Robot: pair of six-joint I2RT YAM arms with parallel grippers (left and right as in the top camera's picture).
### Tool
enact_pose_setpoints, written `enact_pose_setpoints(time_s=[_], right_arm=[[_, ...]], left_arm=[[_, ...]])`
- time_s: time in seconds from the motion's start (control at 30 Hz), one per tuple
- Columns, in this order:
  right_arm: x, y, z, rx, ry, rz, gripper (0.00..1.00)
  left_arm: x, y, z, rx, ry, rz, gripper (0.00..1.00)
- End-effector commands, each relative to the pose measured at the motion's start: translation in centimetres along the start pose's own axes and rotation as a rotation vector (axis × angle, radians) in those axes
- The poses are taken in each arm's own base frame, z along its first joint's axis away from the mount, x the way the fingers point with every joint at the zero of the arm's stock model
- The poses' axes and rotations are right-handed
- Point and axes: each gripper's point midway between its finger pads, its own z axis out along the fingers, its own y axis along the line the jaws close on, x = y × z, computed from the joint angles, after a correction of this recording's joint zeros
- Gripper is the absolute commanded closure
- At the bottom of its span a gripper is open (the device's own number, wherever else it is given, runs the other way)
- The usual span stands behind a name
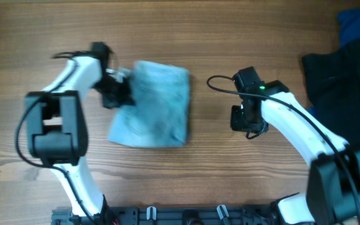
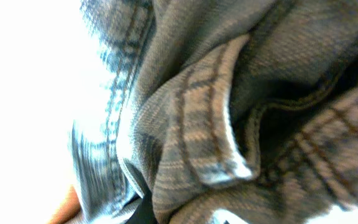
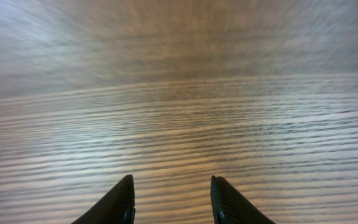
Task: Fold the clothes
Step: 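Drag the folded shorts to the left table edge with the left gripper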
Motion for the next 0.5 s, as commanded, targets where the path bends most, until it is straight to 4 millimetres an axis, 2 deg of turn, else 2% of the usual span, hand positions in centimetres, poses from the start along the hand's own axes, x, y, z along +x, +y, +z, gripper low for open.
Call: enact_pose_setpoints(time_s=[0.0,0.2,0.27,0.3,0.33,0.37,0.4,0.43,0.47], right_arm=[[-1.9,0.0,-4.1,-0.033,-0.152,-0.01,0.6],[-1.6,-0.2,-6.2,-0.056,-0.203,-0.008,0.59],[-1.4,-0.3,-6.3,-0.055,-0.201,-0.009,0.6],[-1.3,-0.3,-6.3,-0.054,-0.197,-0.008,0.6],[-1.3,-0.3,-6.3,-0.054,-0.197,-0.008,0.6],[-1.3,-0.3,-6.3,-0.054,-0.198,-0.008,0.6],[-1.3,-0.3,-6.3,-0.054,-0.198,-0.008,0.6],[-1.3,-0.3,-6.3,-0.054,-0.198,-0.008,0.6],[-1.3,-0.3,-6.3,-0.054,-0.197,-0.008,0.6]], left_arm=[[-5.5,13.9,-4.2,-0.401,-0.214,-0.274,0.96],[-8.5,20.0,-10.5,-0.402,-0.355,-0.429,0.96],[-9.1,21.7,-13.1,-0.398,-0.397,-0.454,0.96],[-9.4,22.7,-14.8,-0.392,-0.425,-0.488,0.93],[-9.4,23.1,-15.7,-0.389,-0.439,-0.509,0.83],[-9.6,23.4,-16.5,-0.384,-0.452,-0.518,0.63],[-9.7,23.6,-17.1,-0.379,-0.462,-0.524,0.27],[-9.7,23.7,-17.8,-0.377,-0.47,-0.538,0.09],[-9.6,23.8,-18.3,-0.373,-0.477,-0.557,0.03]])
